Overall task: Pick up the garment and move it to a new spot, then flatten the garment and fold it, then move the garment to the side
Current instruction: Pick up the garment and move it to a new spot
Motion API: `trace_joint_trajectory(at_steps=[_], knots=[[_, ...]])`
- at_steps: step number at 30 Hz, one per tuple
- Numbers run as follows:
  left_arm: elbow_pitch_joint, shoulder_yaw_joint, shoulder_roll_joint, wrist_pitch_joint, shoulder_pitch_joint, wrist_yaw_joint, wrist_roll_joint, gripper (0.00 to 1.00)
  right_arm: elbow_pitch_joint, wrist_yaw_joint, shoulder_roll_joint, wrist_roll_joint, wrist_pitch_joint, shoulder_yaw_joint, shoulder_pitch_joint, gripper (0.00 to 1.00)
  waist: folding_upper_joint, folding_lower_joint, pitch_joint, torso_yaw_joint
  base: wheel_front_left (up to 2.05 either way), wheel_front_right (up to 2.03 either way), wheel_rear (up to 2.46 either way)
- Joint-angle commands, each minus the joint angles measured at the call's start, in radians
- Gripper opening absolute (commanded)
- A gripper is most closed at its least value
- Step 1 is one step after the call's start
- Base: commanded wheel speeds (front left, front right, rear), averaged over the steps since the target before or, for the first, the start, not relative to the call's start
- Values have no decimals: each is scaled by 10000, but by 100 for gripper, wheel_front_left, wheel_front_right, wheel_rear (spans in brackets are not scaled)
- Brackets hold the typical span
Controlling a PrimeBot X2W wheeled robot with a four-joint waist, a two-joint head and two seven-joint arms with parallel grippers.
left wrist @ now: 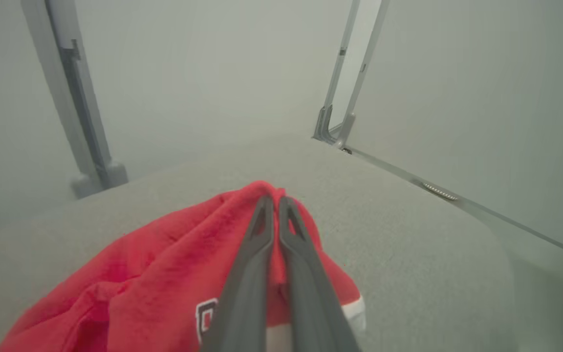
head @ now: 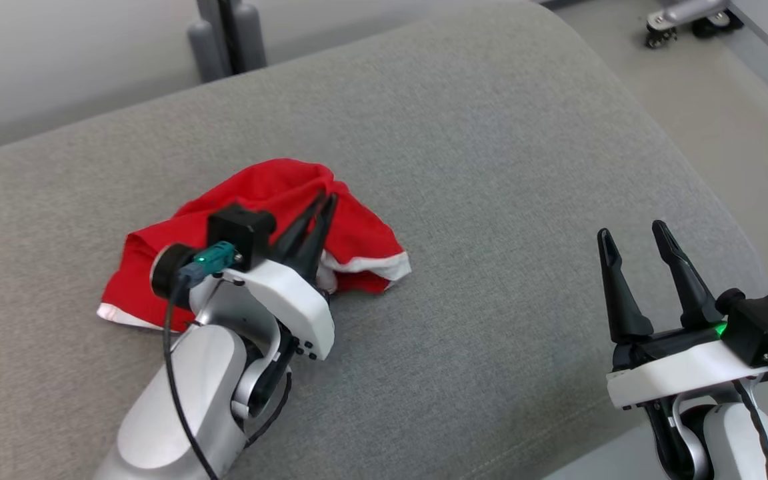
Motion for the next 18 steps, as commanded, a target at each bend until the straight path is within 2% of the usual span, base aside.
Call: trace_joint_trajectory(at_steps=[1,6,7,8,14,18], knots=[[570,-112,-1,-37,-183,-159,-2,0,88,1,-16,83,-137,27,-140,100,0,0,428,-349,0,0,0],[1968,-449,-251,-226,-323,-596,-82,0,348,1,-16,202,-296,42,-200,100,0,0,585,-123,0,0,0],[2115,-497,-276,-299,-347,-677,-92,32,402,1,-16,207,-334,43,-217,100,0,0,590,-32,0,0,0],[2204,-545,-300,-381,-362,-745,-98,100,448,1,-20,203,-363,28,-227,100,0,0,583,75,0,0,0],[1715,-491,-340,-1235,33,-860,-215,100,594,1,-24,30,-385,-168,-300,100,0,0,365,885,0,0,0],[907,-67,-55,-1799,544,-544,-355,100,572,1,-26,-178,-261,-346,-261,100,0,0,88,1518,0,0,0]])
